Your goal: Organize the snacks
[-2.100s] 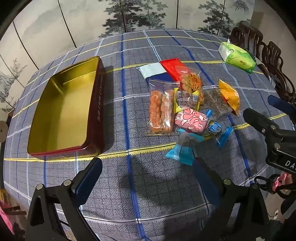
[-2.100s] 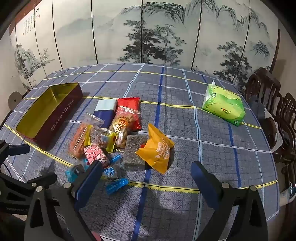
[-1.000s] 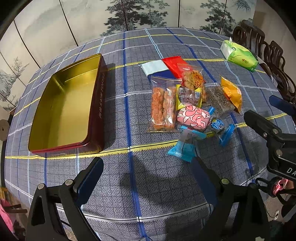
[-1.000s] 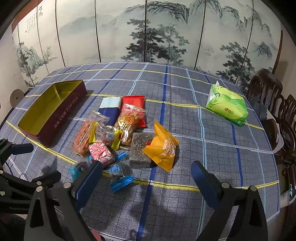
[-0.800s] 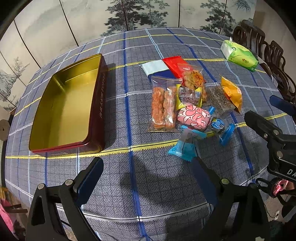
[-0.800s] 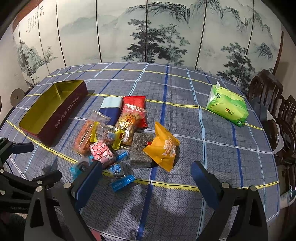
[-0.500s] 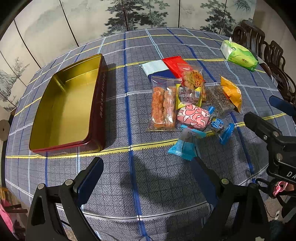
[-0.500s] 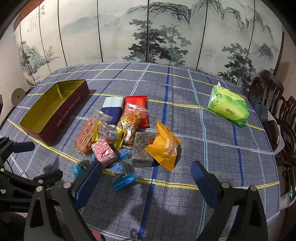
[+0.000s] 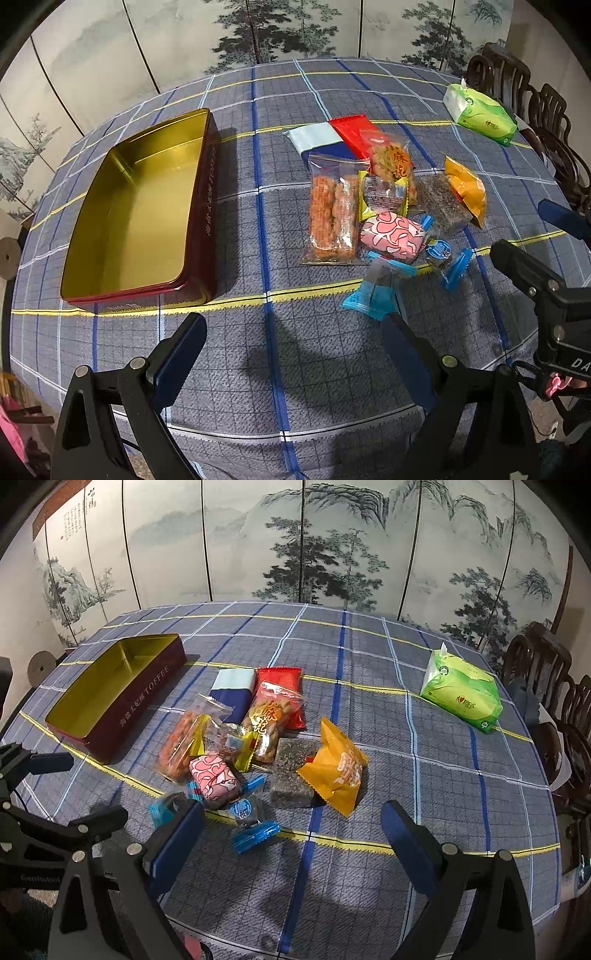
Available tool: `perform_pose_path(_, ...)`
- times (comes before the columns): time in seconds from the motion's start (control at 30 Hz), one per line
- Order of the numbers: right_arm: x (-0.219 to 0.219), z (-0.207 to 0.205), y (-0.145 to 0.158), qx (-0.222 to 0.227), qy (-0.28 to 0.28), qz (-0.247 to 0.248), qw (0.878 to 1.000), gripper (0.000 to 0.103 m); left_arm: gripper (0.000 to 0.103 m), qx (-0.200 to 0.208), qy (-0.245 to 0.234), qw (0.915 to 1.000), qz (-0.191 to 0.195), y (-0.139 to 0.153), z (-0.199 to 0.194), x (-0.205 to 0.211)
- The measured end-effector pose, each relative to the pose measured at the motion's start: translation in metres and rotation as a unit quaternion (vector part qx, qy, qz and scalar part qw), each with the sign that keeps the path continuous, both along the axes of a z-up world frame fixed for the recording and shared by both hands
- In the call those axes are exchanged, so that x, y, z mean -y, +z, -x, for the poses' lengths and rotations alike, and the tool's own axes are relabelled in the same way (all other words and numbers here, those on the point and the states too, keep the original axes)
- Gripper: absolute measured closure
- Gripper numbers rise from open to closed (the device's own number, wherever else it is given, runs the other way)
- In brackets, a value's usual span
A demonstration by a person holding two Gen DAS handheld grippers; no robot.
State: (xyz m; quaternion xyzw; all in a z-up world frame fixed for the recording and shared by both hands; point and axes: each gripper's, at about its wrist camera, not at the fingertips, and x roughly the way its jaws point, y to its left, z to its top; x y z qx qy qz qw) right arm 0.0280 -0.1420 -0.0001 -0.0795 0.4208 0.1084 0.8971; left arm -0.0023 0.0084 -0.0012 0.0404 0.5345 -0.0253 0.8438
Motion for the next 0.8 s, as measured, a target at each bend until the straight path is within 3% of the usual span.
perform_pose_path(0.17,-0.003,0.001,-0.002,0.0,0.012,0.004,1.0,0.009,0.01,-0.009,0.0,0.9999,-0.006,0.001,0.0,-0.005)
perform_pose_path(0.23,-0.004,0.0,-0.005,-0.01,0.023,0.003,1.0,0.023,0.01,0.0,0.001,0.9999,-0.011,0.001,0.0,-0.008)
perform_pose_path(0.37,-0.006,-0.001,-0.014,-0.026,0.032,0.002,0.999,0.032,0.014,0.013,-0.003,0.9999,-0.011,-0.001,0.001,-0.011)
perform_pose_path(0.5,-0.01,-0.005,-0.024,-0.05,0.05,-0.002,0.998,0.054,0.014,0.012,-0.014,0.9997,-0.015,-0.004,0.003,-0.011)
perform_pose_path(0.73,-0.02,-0.015,-0.039,-0.075,0.073,-0.004,0.995,0.061,0.015,-0.006,-0.021,0.9997,0.011,-0.009,0.001,-0.012)
perform_pose_path(0.8,-0.024,-0.019,-0.041,-0.081,0.078,-0.004,0.994,0.061,0.024,-0.013,-0.023,0.9996,0.012,-0.011,-0.001,-0.011)
